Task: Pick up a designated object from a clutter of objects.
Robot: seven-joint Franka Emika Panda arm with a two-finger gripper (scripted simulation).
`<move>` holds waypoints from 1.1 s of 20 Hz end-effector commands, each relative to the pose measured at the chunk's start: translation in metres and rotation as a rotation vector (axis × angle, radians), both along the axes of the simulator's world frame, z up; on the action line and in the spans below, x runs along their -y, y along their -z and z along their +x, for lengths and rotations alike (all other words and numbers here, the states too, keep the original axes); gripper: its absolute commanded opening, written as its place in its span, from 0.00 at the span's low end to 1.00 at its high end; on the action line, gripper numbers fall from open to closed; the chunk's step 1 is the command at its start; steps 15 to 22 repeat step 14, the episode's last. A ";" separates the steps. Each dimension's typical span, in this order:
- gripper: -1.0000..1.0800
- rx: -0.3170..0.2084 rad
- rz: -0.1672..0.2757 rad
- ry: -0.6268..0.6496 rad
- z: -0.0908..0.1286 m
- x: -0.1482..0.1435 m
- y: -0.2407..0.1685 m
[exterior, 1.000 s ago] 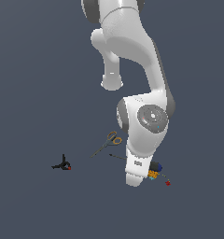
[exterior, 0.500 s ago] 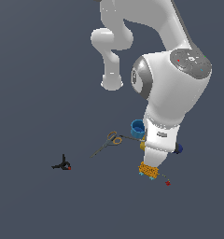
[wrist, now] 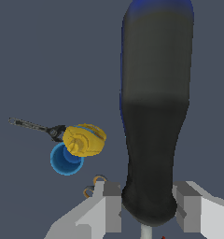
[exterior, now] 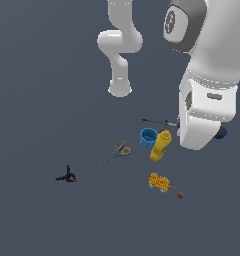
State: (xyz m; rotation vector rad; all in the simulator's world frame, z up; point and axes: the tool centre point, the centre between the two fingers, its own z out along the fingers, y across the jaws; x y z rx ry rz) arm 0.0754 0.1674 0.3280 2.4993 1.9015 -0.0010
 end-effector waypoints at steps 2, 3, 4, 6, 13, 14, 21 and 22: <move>0.00 0.000 0.001 0.001 -0.006 -0.010 -0.029; 0.00 0.000 0.001 0.001 -0.007 -0.012 -0.036; 0.00 0.000 0.001 0.001 -0.008 -0.014 -0.042; 0.00 0.000 0.001 0.001 -0.010 -0.018 -0.051; 0.00 0.000 0.001 0.002 -0.012 -0.023 -0.068; 0.00 0.000 0.001 0.002 -0.012 -0.023 -0.068; 0.00 0.000 0.001 0.002 -0.012 -0.023 -0.068; 0.00 0.000 0.001 0.002 -0.012 -0.023 -0.068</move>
